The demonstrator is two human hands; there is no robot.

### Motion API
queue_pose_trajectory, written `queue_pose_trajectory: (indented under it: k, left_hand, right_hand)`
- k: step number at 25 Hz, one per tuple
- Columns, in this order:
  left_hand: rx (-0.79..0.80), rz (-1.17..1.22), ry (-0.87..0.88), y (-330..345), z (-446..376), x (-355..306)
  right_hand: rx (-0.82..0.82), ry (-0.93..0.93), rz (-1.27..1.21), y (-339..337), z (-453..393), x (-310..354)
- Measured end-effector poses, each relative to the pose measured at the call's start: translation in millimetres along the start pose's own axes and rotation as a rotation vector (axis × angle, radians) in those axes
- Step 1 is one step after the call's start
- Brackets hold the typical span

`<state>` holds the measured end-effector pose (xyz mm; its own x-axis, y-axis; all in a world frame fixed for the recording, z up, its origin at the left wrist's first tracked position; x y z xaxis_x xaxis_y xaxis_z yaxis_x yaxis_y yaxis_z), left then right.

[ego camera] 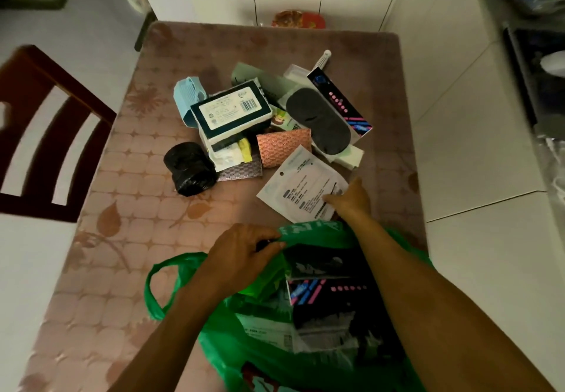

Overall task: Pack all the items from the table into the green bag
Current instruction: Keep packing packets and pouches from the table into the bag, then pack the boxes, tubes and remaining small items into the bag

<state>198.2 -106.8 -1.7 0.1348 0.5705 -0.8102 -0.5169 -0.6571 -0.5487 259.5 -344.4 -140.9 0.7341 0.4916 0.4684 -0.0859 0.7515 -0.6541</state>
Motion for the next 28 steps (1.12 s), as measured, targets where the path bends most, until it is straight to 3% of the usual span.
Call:
queue_pose_trajectory:
  k: [3,7,9,11,14,16,19,22,25,28]
  left_hand:
    - [-0.028,-0.010,-0.031,-1.7,0.6,2.9]
    - [-0.234,-0.132,-0.158,-18.7,-2.7,19.5]
    - [-0.313,-0.074,-0.278,-29.9,-11.0,28.9]
    - [-0.315,0.065,-0.296,-37.9,-22.4,23.4]
    - [-0.236,0.108,-0.203,-45.4,-30.1,-2.1]
    - [-0.158,0.049,-0.136,-42.3,-23.8,-11.6]
    - [-0.018,-0.117,-0.161,-36.8,-5.7,4.0]
    - [0.122,-0.308,-0.288,-30.3,9.6,33.1]
    - [-0.016,-0.250,-0.281,-46.5,14.8,33.8]
    - [-0.166,-0.245,-0.274,-60.9,28.7,34.5]
  right_hand:
    - [0.141,-0.142,-0.109,-4.0,17.5,20.9]
    - [0.008,-0.544,-0.285,-81.7,113.1,62.1]
    - [-0.061,-0.695,-0.356,-124.4,173.7,58.0]
    - [-0.053,-0.837,-0.253,-140.0,213.9,43.3]
    - [0.065,-0.903,0.239,-95.3,223.9,14.1]
    - [0.039,-0.886,0.512,-72.7,217.7,-9.1]
    - [-0.086,-0.661,0.866,-64.3,214.0,-37.9]
    - [-0.354,-0.523,0.915,-94.5,224.1,-30.8]
    - [-0.232,-0.299,0.996,-120.5,210.1,-42.6]
    - [-0.171,-0.180,0.880,-135.0,194.7,-56.9]
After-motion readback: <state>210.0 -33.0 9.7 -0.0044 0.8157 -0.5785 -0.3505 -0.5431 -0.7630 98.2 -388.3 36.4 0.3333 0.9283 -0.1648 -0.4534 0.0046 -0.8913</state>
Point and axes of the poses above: each hand's wrist, its own z-axis away from the middle knuckle, its own y-axis out of the palm, x = y × z, the point moved 7 cm from there along -z, towards the middle knuckle, and after that the axes turned 6 degrees about z, right-handed, at the moved point
